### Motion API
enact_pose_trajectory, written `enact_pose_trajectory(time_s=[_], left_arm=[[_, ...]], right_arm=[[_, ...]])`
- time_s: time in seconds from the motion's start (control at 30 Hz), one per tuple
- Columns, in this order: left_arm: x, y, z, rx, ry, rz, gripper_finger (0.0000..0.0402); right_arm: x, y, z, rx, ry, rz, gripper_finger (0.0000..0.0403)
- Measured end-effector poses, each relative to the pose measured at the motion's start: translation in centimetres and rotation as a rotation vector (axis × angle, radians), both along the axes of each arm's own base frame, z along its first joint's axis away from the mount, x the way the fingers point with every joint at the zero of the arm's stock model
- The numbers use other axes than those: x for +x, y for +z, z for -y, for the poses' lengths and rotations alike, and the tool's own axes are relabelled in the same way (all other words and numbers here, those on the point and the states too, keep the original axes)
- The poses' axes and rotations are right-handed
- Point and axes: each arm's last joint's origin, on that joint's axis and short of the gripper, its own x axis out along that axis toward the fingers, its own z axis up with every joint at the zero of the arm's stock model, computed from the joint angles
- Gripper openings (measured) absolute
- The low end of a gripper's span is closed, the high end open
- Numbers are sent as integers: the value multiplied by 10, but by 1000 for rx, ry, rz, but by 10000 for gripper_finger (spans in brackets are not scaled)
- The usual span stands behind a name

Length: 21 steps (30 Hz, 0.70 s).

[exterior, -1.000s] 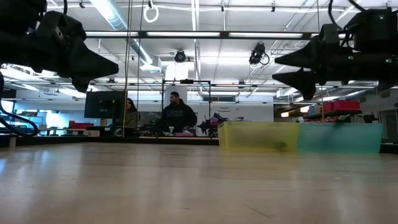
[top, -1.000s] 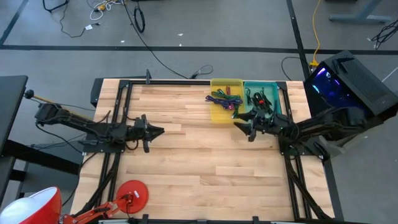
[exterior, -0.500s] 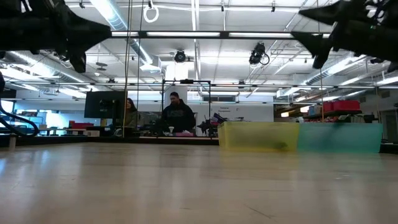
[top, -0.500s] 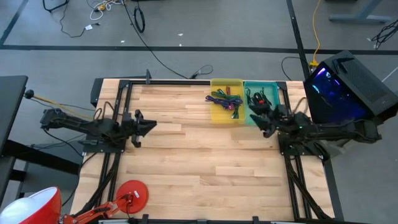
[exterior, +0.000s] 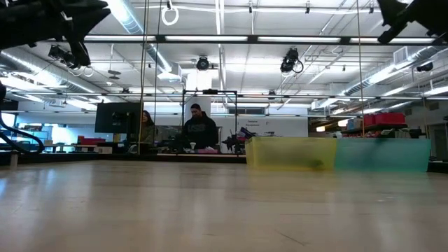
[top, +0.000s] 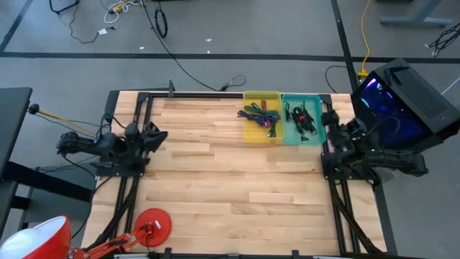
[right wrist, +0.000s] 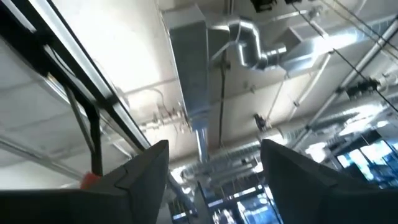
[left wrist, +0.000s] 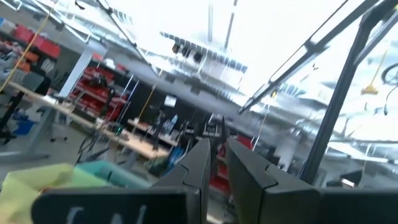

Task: Pick & Place USB Port
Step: Return to Home Position

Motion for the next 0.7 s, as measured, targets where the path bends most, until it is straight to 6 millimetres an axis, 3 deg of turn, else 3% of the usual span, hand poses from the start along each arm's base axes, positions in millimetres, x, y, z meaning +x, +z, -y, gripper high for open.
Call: enact_pose_trajectory(time_s=[0.37, 0.7], left_arm=[[-2, 1, 0, -4, 0, 18, 55], [-2, 1, -1, -6, 3, 17, 55]], right_arm=[[-29, 10, -4, -35, -1, 228, 256], [-27, 9, -4, -33, -1, 214, 256]])
